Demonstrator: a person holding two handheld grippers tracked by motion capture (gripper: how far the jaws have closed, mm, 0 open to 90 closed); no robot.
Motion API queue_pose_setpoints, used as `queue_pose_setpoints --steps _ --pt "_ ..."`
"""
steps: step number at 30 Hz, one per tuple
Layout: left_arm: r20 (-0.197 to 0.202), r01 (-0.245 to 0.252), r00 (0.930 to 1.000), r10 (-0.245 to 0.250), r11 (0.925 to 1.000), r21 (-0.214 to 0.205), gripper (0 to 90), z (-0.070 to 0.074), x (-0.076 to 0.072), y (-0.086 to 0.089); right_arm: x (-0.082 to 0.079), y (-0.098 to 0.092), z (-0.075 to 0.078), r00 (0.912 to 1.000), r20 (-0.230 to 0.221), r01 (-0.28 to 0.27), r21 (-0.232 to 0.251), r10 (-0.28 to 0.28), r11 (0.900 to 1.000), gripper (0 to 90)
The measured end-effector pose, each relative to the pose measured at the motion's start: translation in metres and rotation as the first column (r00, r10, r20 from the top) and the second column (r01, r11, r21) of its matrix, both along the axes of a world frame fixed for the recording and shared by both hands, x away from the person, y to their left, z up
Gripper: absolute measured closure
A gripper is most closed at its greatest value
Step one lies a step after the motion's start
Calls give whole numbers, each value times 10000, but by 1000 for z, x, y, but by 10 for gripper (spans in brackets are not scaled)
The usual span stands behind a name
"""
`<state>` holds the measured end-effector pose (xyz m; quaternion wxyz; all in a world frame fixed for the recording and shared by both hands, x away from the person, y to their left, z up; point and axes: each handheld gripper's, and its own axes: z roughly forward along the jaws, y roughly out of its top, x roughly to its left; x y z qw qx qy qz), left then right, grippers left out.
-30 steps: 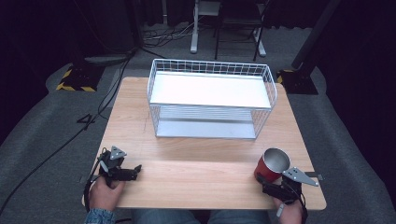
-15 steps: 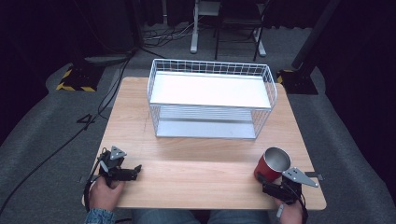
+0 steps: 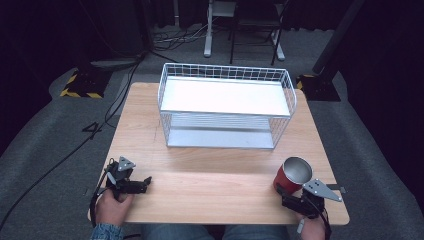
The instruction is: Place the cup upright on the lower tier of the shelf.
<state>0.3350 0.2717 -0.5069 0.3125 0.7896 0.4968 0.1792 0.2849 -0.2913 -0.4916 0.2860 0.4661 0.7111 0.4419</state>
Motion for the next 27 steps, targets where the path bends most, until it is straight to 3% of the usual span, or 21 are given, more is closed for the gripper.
queue_pose_setpoints --steps 14,27 --pt "-8 7 10000 -7 10000 -5 18 0 0 0 12 12 27 9981 243 -562 -256 568 9981 175" --pt "17 -66 10000 66 10000 31 18 0 -1 0 42 34 45 9909 129 -1338 -9 1338 9910 174"
